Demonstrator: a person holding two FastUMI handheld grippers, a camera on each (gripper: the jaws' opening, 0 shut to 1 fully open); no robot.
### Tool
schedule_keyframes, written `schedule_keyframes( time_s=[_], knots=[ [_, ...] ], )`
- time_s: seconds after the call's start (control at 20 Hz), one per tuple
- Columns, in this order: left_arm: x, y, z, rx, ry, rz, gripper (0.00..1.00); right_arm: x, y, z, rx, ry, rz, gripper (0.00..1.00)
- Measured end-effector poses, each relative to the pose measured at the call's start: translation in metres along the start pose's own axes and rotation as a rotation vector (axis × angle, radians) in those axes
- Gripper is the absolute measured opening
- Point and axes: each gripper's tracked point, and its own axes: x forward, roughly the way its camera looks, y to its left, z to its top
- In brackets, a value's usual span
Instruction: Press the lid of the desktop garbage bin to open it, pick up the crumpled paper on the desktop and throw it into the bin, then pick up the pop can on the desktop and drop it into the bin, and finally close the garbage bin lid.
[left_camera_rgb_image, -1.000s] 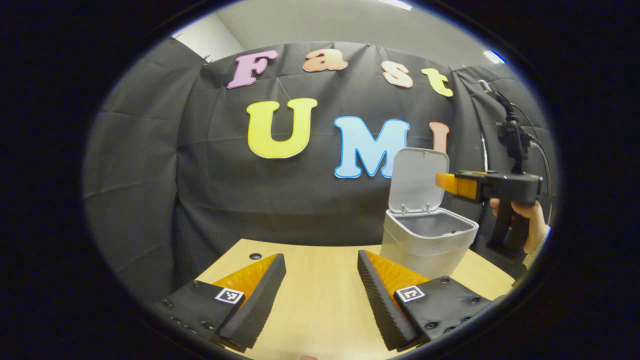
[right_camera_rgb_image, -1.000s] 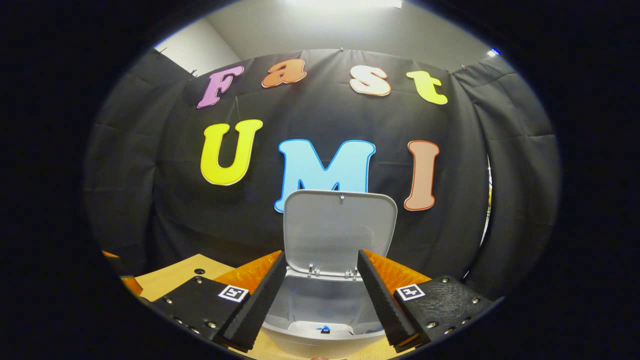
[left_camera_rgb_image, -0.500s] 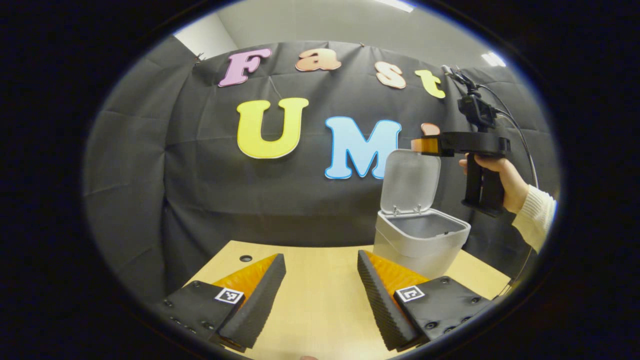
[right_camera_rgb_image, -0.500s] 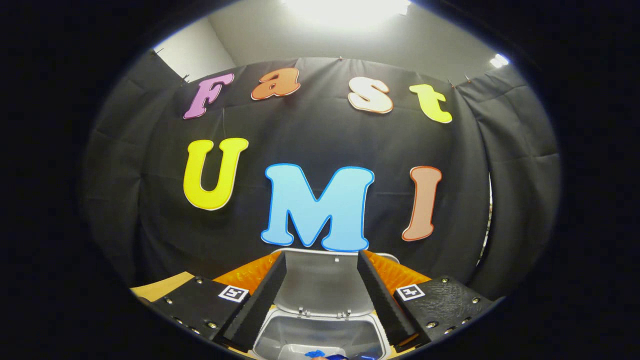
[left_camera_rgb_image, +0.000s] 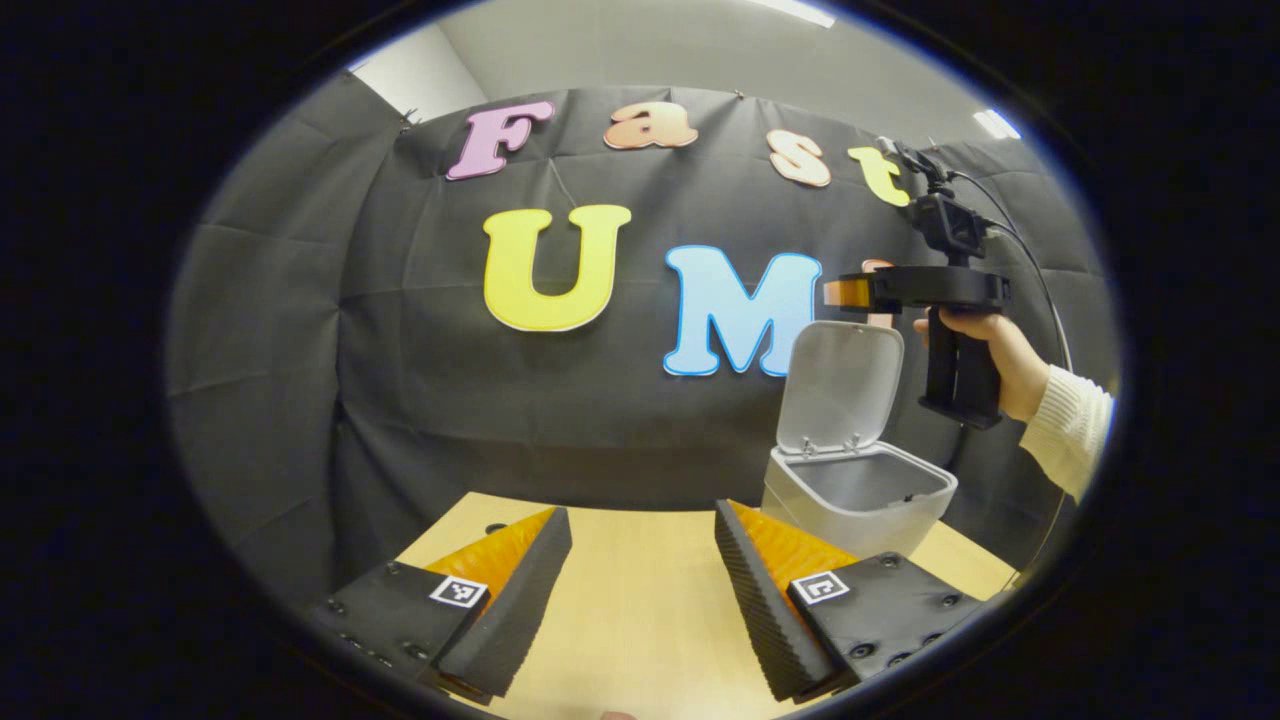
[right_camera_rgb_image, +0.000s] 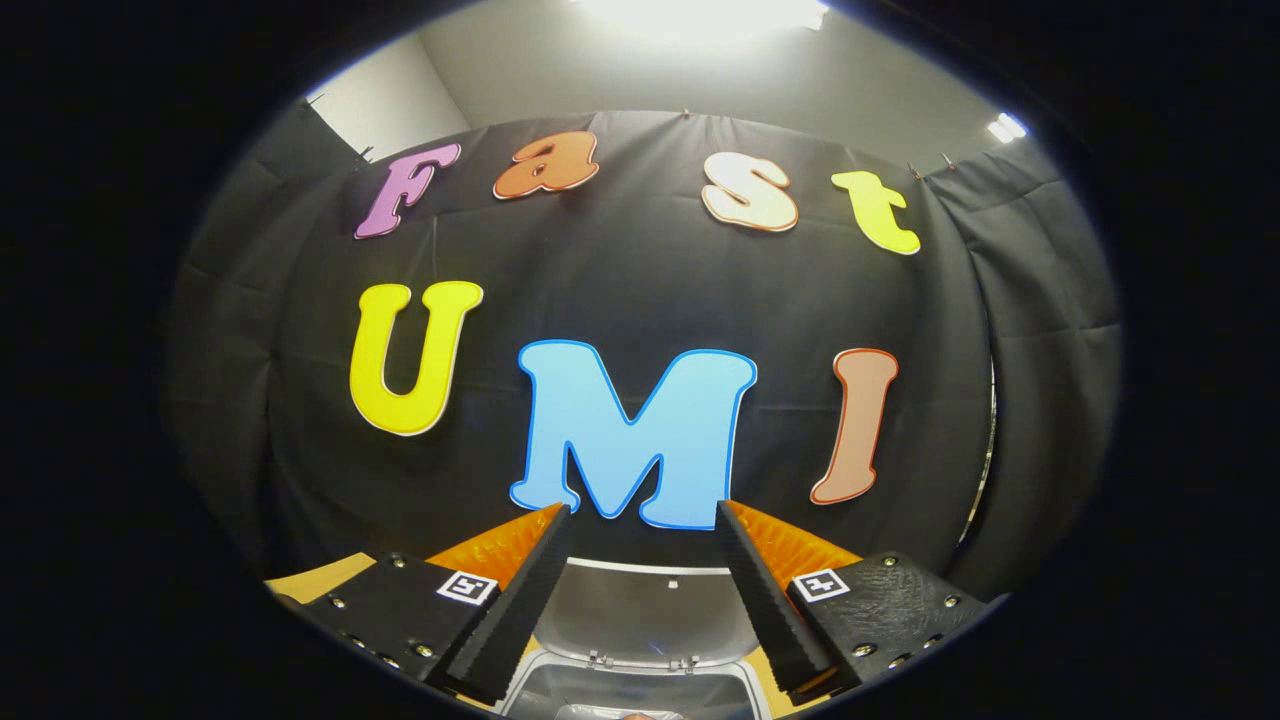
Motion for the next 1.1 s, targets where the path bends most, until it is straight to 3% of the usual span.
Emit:
schedule_keyframes(
  time_s=[0.5, 1.1],
  knots=[
    [-0.003, 0.010, -0.002, -0.031, 0.002, 0.054, 0.95, 0.008, -0.008, -0.028, 0.113, 0.115, 0.014, 0.93],
    [-0.035, 0.007, -0.028, 0.009, 0.011, 0.044, 0.94, -0.057, -0.004, -0.043, 0.105, 0.075, 0.027, 0.95]
  ],
)
